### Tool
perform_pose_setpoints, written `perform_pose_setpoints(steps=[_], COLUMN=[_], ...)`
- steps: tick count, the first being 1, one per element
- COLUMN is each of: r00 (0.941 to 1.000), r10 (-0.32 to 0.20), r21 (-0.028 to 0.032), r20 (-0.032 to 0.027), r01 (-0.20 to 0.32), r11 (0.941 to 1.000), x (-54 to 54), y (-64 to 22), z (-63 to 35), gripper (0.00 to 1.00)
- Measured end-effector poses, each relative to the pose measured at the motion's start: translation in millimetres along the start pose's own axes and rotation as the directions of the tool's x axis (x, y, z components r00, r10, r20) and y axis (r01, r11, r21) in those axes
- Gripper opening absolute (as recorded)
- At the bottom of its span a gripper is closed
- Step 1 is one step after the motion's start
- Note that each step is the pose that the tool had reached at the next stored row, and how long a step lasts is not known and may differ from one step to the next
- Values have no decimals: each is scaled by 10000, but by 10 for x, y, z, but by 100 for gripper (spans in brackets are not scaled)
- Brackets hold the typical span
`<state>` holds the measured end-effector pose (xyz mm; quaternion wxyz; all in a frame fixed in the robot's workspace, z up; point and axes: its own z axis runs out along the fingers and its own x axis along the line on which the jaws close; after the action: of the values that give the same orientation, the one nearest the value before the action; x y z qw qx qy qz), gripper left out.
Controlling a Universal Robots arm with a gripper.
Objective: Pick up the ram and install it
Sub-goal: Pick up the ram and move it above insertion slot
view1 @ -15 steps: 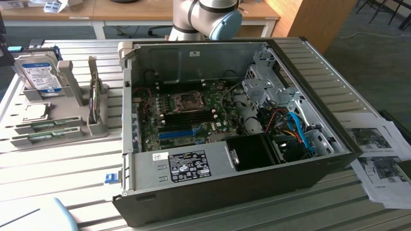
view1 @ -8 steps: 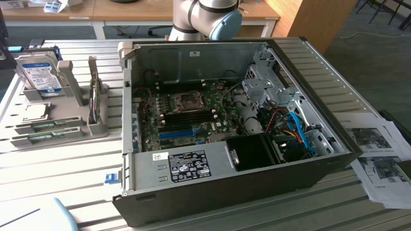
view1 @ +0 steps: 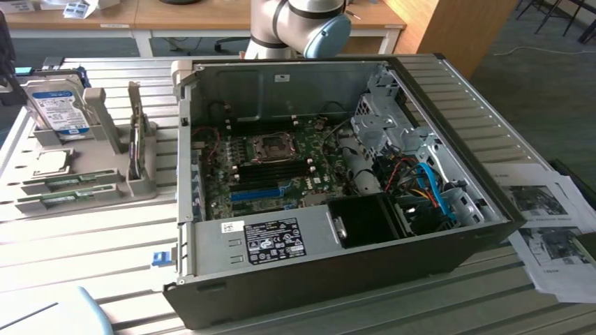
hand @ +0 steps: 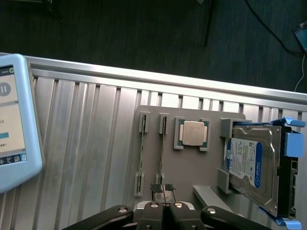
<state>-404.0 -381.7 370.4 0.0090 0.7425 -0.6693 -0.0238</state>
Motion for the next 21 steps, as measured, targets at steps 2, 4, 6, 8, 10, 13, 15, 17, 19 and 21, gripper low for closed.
perform_pose_setpoints(steps=[2,4,6,8,10,13,15,17,19,21], r00=[10000,10000,10000,10000,10000,10000,10000,10000,10000,10000], r10=[0,0,0,0,0,0,0,0,0,0], r21=[1,0,-1,-1,0,0,0,0,0,0], r20=[0,0,-2,-2,-1,-2,-2,-1,-1,-1], r01=[0,0,0,0,0,0,0,0,0,0], r11=[10000,10000,10000,10000,10000,10000,10000,10000,10000,10000], x=[0,1,1,1,1,1,1,1,1,1], y=[0,-2,-2,-2,-2,-2,-2,-2,-2,-2], z=[19,36,38,38,38,39,39,39,39,39], gripper=[9,9,9,9,9,9,10,16,23,23])
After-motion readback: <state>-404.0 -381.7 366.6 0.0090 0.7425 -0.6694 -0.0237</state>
